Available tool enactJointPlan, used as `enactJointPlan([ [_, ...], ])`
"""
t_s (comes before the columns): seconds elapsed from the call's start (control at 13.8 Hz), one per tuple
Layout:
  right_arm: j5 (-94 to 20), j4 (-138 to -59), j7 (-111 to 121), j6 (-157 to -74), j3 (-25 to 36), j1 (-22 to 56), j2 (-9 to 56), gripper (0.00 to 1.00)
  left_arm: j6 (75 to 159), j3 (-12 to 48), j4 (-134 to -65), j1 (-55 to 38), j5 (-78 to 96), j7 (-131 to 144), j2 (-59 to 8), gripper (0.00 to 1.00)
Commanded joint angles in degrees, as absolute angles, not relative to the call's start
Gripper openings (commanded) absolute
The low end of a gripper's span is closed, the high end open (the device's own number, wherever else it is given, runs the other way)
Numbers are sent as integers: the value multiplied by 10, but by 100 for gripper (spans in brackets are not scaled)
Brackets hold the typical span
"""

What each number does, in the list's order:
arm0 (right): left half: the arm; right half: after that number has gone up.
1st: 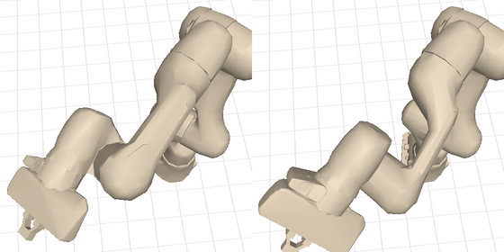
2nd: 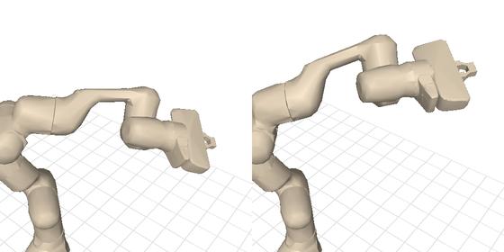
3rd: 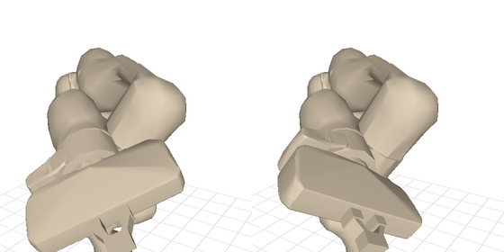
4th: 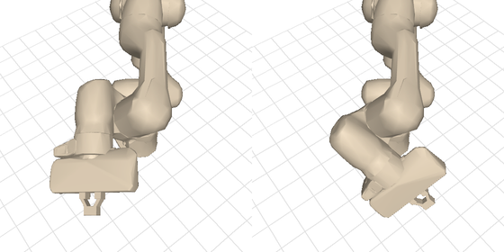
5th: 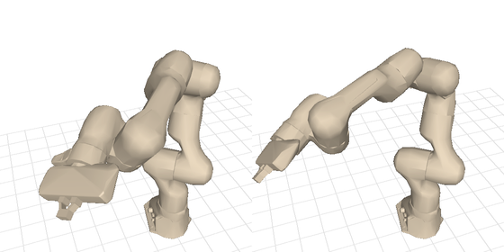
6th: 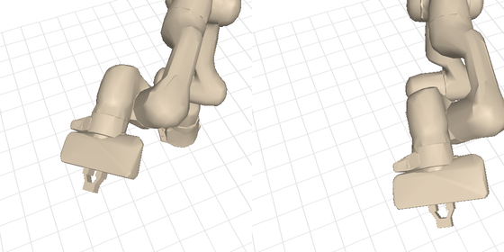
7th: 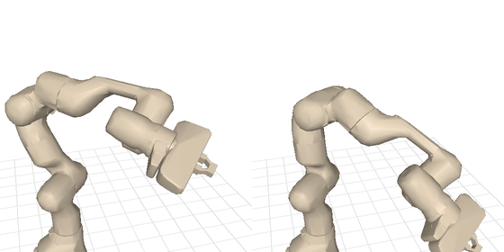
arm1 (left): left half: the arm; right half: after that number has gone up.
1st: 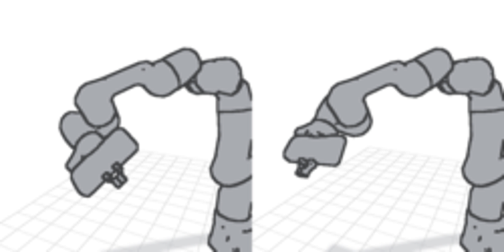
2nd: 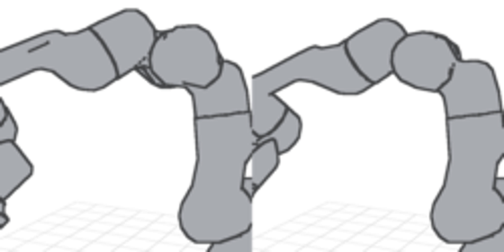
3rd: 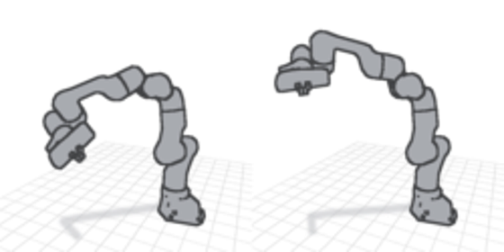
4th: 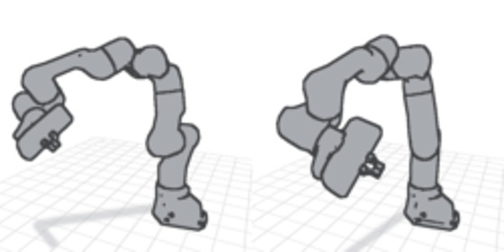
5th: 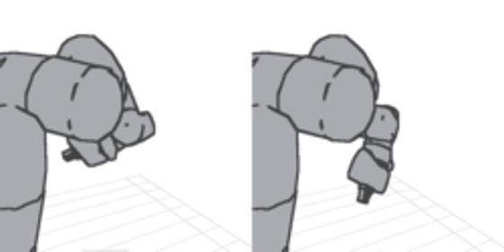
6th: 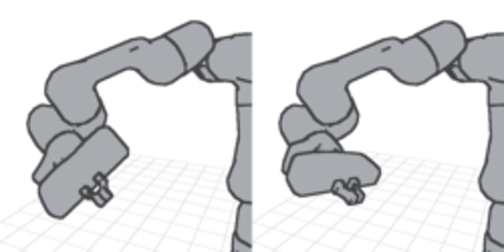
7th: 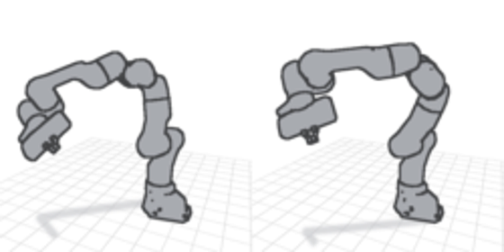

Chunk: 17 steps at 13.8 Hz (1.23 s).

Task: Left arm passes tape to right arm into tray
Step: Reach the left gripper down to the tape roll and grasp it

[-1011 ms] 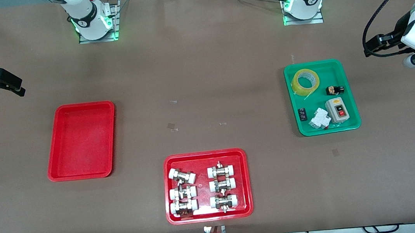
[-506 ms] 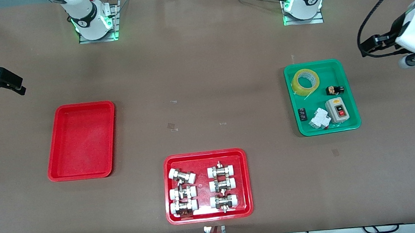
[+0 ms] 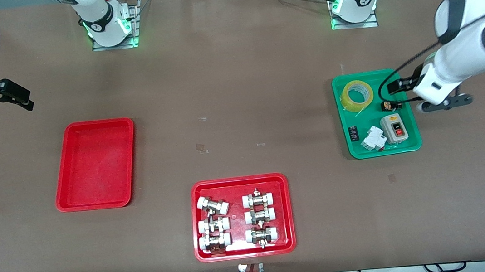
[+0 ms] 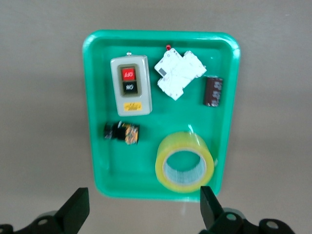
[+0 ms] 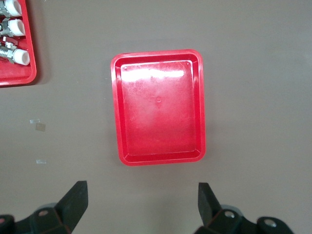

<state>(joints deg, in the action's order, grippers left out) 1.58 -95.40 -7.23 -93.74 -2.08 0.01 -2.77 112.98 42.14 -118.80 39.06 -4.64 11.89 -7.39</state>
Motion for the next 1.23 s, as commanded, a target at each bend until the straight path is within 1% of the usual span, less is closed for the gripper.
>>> enactJointPlan([
  [0.0,13,-954,-69,-933,-23,-1,-33,100,1257,425,-1272,406,-51,120,-108,100],
  [0.07,13,-954,-69,-931,-23,-1,-33,100,1266,425,-1276,407,-53,120,-125,100],
  [0.22,13,-954,-69,-928,-23,-1,-33,100,1264,425,-1281,410,-53,120,-126,100],
  [0.36,12,-954,-69,-928,-22,-1,-35,100,1265,425,-1302,408,-53,121,-120,100],
  [0.65,12,-954,-68,-927,-21,-2,-38,100,1276,425,-1324,403,-57,134,-134,100],
  [0.94,12,-954,-68,-927,-22,-1,-38,100,1339,425,-1371,407,-57,138,-138,100],
  [1.16,12,-954,-68,-927,-24,-1,-38,100,1347,423,-1374,408,-57,138,-154,99],
])
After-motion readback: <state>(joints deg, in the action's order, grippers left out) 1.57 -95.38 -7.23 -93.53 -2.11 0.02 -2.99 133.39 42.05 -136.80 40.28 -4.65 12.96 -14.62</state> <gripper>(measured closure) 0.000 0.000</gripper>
